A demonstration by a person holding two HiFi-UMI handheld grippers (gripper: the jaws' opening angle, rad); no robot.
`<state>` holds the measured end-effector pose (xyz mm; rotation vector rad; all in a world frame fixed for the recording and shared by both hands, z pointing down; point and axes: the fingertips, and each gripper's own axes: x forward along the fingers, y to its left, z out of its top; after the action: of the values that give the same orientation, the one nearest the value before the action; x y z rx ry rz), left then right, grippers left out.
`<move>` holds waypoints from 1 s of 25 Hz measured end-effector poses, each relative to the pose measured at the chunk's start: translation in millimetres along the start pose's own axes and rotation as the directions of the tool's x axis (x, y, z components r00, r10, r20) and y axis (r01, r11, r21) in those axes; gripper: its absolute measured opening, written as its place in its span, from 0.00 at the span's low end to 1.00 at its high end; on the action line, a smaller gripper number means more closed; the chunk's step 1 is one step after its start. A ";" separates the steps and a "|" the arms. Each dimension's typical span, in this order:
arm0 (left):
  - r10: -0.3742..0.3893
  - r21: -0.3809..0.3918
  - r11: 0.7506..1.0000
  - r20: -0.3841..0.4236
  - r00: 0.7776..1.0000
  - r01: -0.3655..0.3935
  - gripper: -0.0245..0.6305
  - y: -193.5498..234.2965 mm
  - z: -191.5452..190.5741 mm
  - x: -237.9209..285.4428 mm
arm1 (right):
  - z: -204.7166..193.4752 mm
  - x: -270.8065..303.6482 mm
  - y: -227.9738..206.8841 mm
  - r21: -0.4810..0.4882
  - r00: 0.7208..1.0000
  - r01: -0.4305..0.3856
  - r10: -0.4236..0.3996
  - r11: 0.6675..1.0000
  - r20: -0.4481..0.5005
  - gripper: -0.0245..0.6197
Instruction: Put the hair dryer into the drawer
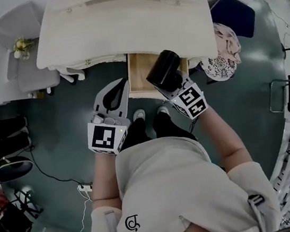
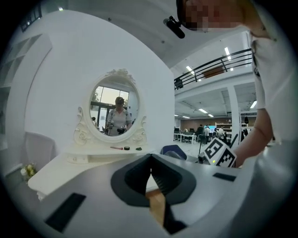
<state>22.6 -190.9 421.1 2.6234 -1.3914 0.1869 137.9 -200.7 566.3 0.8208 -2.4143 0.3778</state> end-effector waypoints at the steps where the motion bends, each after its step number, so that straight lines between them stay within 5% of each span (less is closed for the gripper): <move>1: 0.015 -0.016 1.000 -0.006 1.000 -0.015 0.06 -1.0 -4.4 1.5 | -8.2 6.4 -1.6 -0.029 0.999 -0.029 0.028 0.999 -0.036 0.42; 5: 0.063 -0.050 0.997 -0.056 0.996 -0.065 0.06 -4.3 -29.4 6.5 | -43.7 31.6 -1.4 -0.127 0.971 -0.171 0.145 0.977 -0.188 0.42; 9: 0.075 -0.076 0.994 -0.106 0.992 -0.084 0.06 -8.8 -48.5 9.6 | -78.3 55.3 -2.5 -0.160 0.903 -0.317 0.246 0.935 -0.353 0.42; 20: 0.189 -0.129 0.969 -0.160 0.969 -0.210 0.06 4.4 -87.3 -4.5 | -166.2 120.0 -12.7 -0.165 0.709 -0.467 0.257 0.869 -0.657 0.43; 25: 0.171 -0.115 0.974 -0.201 0.965 -0.196 0.06 5.1 -106.0 -10.7 | -183.7 150.8 -17.2 -0.199 0.686 -0.470 0.214 0.860 -0.696 0.43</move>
<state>8.9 -163.4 523.3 2.3008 -1.5224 0.3446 125.6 -207.4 804.2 0.0087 -1.8519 0.2792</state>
